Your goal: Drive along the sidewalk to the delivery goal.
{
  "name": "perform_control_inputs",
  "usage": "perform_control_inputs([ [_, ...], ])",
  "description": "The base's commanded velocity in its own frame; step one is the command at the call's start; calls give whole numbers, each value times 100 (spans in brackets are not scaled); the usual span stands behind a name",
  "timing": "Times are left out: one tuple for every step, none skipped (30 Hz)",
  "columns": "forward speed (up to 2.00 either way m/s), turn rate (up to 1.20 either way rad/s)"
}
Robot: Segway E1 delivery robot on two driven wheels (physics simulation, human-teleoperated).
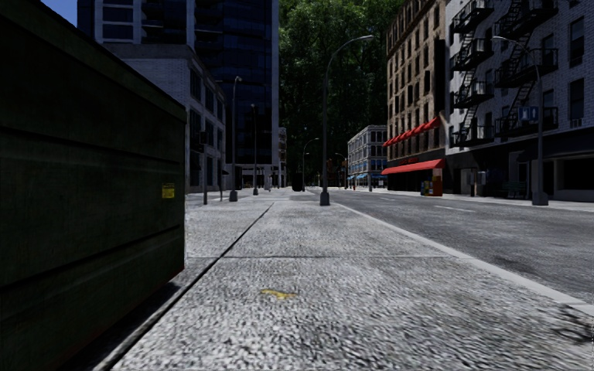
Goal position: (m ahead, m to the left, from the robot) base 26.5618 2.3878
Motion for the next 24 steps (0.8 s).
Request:
perform_control_inputs([
  [200,0],
  [200,0],
  [200,0],
  [200,0],
  [200,0],
  [200,0],
  [200,0],
  [200,0],
  [200,0],
  [200,0],
  [200,0],
  [200,0],
  [200,0],
  [200,0],
  [200,0],
  [200,0],
  [200,0],
  [200,0],
  [200,0],
  [200,0],
  [200,0],
  [200,0],
  [200,0],
  [200,0],
])
